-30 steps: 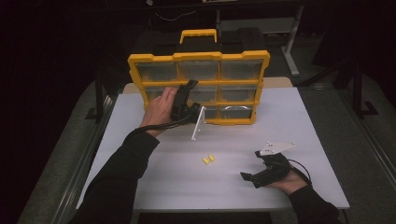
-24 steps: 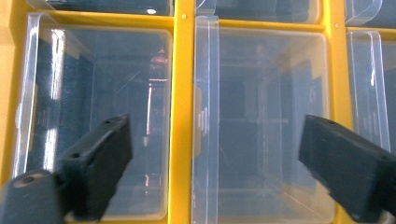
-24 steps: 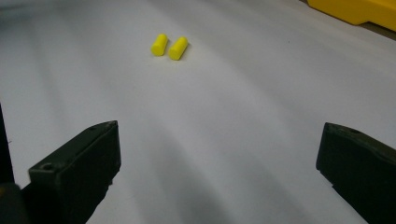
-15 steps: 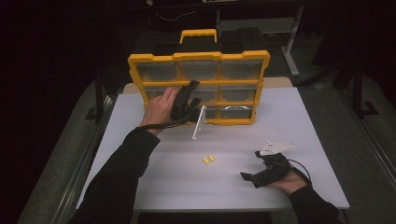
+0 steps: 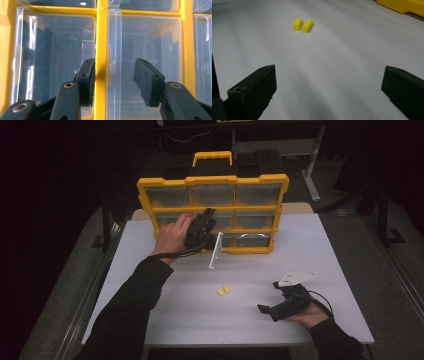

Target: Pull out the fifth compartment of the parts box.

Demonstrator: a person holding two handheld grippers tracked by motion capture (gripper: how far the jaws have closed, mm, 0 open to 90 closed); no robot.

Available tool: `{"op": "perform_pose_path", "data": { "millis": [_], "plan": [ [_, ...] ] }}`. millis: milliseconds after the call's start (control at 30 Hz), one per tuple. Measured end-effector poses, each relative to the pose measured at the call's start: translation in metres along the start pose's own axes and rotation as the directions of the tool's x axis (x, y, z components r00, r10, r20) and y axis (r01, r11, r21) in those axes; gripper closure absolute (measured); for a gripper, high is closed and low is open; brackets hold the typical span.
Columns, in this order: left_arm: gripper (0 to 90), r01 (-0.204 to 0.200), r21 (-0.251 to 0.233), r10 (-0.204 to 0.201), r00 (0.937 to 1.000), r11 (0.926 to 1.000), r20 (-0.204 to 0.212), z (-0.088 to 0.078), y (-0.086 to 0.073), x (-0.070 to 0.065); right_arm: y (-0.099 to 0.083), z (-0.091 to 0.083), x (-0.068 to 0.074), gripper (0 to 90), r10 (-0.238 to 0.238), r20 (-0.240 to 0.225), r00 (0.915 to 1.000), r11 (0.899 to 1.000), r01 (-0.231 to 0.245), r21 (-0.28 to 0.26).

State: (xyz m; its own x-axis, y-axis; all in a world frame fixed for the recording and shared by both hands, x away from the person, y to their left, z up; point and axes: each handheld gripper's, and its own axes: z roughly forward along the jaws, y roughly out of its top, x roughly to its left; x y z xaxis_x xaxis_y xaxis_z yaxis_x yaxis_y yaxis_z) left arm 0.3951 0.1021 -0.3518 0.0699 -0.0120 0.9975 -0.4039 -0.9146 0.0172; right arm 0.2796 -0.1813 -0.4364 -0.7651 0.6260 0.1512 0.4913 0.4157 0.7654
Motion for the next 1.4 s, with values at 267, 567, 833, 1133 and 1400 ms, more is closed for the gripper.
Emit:
{"op": "perform_pose_path", "data": {
  "millis": [267, 567, 833, 1133, 1400],
  "plan": [
    [62.7, -0.007, 0.009, 0.007, 1.0, 0.9999, 0.0, -0.0006, 0.0023, -0.0001, 0.0, 0.0, 0.0001, 0.0, 0.0, 0.0, 1.0, 1.0, 0.0, 0.0],
    [70.4, -0.007, 0.019, 0.007, 1.0, 0.9998, 0.003, -0.0005, 0.0039, -0.0006, 0.0, -0.0002, 0.0, 0.0, 0.0, 0.0, 1.0, 1.0, 0.0, 0.0],
    [75.7, -0.007, 0.024, 0.007, 1.0, 0.9997, -0.004, -0.0003, 0.0049, -0.0004, 0.0, -0.0001, 0.0, 0.0, 0.0, 0.0, 1.0, 1.0, 0.0, 0.0],
    [79.0, -0.011, 0.034, 0.012, 0.9999, 0.9993, -0.011, -0.0005, 0.0059, -0.0008, 0.0, -0.0003, 0.0002, 0.0, 0.001, 0.0, 1.0, 1.0, -0.001, 0.0],
    [79.6, -0.019, 0.033, 0.02, 0.9997, 0.9993, -0.013, -0.0025, 0.0061, -0.001, -0.0001, -0.0003, -0.0001, 0.0, 0.0, 0.0, 1.0, 1.0, 0.0, -0.001]
  ]
}}
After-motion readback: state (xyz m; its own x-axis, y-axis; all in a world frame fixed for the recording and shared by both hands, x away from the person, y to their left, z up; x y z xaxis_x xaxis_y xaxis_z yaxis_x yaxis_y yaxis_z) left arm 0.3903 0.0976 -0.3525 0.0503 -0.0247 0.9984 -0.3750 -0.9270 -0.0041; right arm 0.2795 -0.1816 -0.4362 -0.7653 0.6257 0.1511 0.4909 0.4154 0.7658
